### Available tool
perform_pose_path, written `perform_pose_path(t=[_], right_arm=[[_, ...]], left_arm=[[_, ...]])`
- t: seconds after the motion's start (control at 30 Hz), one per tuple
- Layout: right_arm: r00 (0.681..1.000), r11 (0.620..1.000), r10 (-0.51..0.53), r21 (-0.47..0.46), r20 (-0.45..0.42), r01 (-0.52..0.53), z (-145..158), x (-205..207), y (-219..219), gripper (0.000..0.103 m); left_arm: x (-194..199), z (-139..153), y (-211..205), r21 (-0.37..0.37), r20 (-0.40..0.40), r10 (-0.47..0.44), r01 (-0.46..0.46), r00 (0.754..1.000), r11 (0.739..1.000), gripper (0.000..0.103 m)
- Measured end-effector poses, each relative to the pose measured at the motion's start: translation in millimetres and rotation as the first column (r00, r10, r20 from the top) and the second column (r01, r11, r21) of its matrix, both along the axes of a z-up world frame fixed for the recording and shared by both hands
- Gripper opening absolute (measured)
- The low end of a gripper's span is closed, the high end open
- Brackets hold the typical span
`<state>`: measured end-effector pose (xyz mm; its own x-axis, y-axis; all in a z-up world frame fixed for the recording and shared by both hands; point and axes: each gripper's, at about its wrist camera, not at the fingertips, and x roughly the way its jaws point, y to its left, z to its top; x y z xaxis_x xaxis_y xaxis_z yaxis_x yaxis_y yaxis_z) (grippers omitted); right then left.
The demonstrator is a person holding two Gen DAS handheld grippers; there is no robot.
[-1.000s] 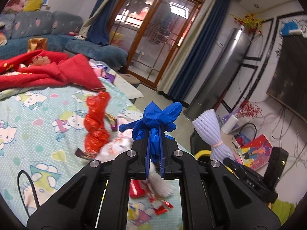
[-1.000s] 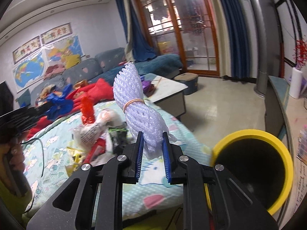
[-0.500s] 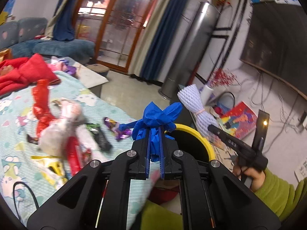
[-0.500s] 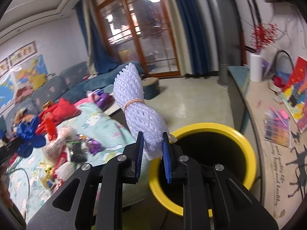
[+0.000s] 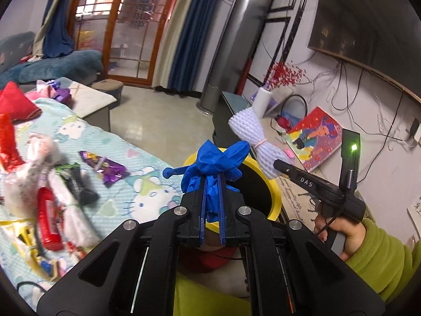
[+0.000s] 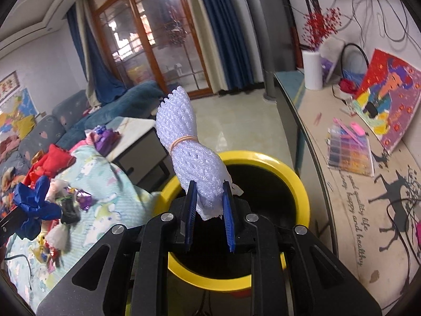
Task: Collect trash
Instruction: 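Carry the glove in the left tool while the right tool carries the foam net over the yellow bin, then open the left tool dropping the glove while the right tool drops the foam net into the bin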
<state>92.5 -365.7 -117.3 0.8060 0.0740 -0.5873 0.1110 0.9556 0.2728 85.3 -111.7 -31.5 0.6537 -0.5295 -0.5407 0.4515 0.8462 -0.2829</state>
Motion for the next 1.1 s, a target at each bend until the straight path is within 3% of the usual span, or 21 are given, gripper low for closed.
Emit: perform_pose_path(t=[0.47, 0.93, 0.97, 1.03, 1.07, 1.1], right_arm=[[0.989, 0.999, -0.031, 0.040, -0.143, 0.037, -42, 10, -28, 0.019], [0.981, 0.996, -0.037, 0.070, -0.189, 0.051, -60, 14, -38, 0.023], [0.981, 0.995, -0.050, 0.073, -0.188, 0.064, -60, 13, -40, 0.024], [0.980, 0.994, -0.066, 0.079, -0.185, 0.081, -61, 12, -44, 0.027], [0.980, 0.993, -0.071, 0.078, -0.185, 0.087, -61, 12, -45, 0.032], [0.980, 0.992, -0.080, 0.078, -0.180, 0.095, -60, 11, -46, 0.036]], left_arm=[[28, -34, -50, 0.021, -0.067, -0.073, 0.075, 0.995, 0.997, 0.004], [60, -63, -95, 0.066, -0.105, -0.119, 0.126, 0.987, 0.990, 0.004], [63, -64, -97, 0.077, -0.105, -0.112, 0.120, 0.988, 0.990, 0.007], [65, -66, -98, 0.083, -0.107, -0.094, 0.103, 0.990, 0.991, 0.024], [67, -66, -96, 0.079, -0.110, -0.085, 0.094, 0.990, 0.992, 0.037], [67, -66, -95, 0.073, -0.113, -0.083, 0.092, 0.990, 0.993, 0.044]])
